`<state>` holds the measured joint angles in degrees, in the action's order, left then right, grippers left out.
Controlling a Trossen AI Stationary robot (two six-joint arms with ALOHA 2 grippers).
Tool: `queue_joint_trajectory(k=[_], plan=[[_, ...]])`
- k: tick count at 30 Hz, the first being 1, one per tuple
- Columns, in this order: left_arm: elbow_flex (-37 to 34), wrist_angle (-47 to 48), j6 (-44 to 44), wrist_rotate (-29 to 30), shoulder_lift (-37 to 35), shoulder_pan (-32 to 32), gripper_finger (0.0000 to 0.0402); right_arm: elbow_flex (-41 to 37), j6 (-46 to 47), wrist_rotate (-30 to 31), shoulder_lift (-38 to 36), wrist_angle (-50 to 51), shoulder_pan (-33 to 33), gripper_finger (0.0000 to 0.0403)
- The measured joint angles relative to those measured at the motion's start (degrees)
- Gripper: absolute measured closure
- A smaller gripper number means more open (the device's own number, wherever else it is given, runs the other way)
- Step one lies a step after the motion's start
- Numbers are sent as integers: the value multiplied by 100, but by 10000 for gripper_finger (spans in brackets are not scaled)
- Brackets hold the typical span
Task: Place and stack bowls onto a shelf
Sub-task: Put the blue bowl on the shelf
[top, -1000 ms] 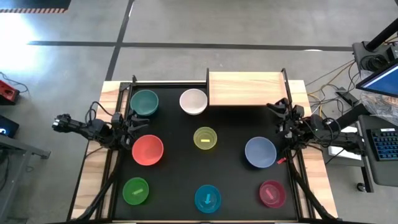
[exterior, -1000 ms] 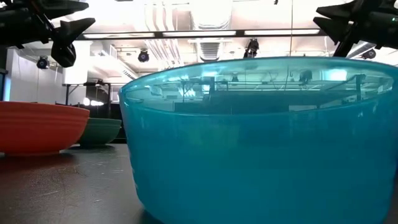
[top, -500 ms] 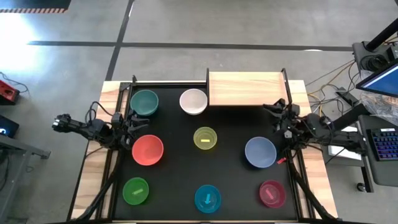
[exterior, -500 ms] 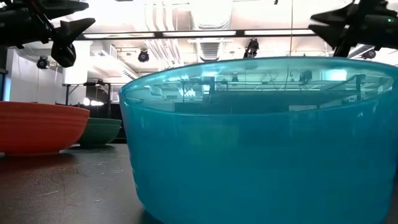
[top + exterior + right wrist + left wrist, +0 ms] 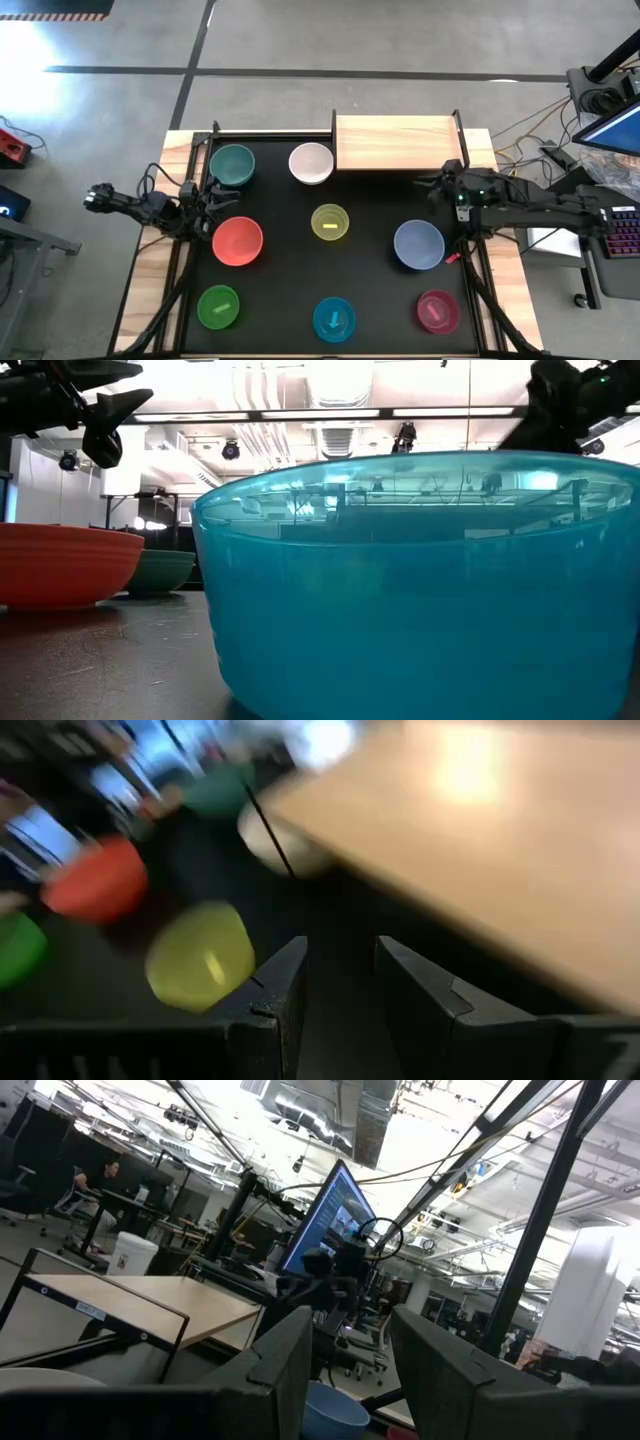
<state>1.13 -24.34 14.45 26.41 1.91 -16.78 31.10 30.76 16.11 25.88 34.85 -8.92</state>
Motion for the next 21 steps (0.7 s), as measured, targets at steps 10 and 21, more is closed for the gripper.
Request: queue_joint_trajectory(k=[10,21], plan=[[0,0,-1,-1,-1,1,279,401,2344,-1542,220,1205,293,294],[0,-1,0,-1,0,0,279,315,3316,-1312,1714,-13,1552,294]])
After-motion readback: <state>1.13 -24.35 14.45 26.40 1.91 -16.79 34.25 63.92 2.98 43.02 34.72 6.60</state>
